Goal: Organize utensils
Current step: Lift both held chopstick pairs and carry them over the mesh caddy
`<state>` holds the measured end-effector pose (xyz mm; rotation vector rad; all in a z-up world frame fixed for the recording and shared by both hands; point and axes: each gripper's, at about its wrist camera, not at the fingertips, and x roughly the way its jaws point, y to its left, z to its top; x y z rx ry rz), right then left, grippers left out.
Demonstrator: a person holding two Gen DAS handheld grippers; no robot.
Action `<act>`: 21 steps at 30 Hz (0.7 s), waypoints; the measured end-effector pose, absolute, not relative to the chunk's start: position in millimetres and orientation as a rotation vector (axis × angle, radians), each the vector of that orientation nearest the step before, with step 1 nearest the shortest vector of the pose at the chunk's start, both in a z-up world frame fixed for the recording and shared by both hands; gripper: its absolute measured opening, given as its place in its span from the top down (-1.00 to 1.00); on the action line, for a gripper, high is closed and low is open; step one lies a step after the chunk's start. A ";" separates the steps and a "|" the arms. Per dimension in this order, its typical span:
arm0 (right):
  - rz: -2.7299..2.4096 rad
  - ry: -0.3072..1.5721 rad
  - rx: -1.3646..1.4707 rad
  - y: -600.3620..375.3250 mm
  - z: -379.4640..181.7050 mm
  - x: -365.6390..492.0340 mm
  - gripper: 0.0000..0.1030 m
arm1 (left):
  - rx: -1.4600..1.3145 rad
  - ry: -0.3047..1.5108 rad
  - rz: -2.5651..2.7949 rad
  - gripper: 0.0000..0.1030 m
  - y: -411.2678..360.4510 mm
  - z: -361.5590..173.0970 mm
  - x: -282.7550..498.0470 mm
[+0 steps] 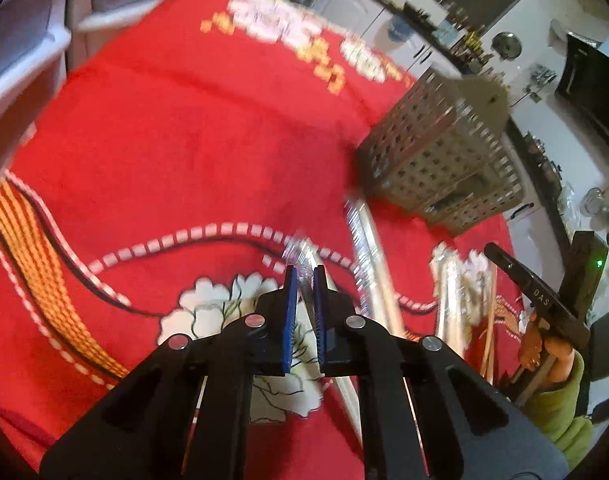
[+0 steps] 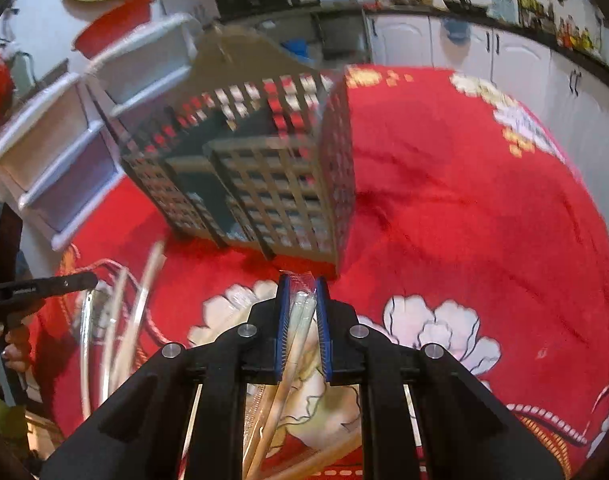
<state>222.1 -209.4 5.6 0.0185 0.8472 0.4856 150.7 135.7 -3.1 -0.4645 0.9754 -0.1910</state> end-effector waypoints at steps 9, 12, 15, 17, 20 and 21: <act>0.542 0.696 0.025 -208.9 57.6 207.5 0.78 | -0.410 0.762 -0.194 0.95 129.2 71.3 146.0; 0.547 0.639 0.025 -209.1 76.3 200.2 0.79 | -0.382 0.708 -0.199 0.95 122.5 92.6 146.0; 0.544 0.573 0.022 -209.6 93.8 194.2 0.79 | -0.354 0.674 -0.207 0.95 113.3 112.0 148.8; 0.543 0.531 0.025 -210.5 104.4 190.3 0.79 | -0.326 0.656 -0.211 0.95 105.2 121.5 153.6; 0.541 0.464 0.021 -211.2 119.5 184.0 0.80 | -0.297 0.635 -0.218 0.95 95.1 133.4 159.7; 0.544 0.443 0.025 -211.8 124.7 182.3 0.80 | -0.289 0.628 -0.220 0.95 92.7 136.4 161.2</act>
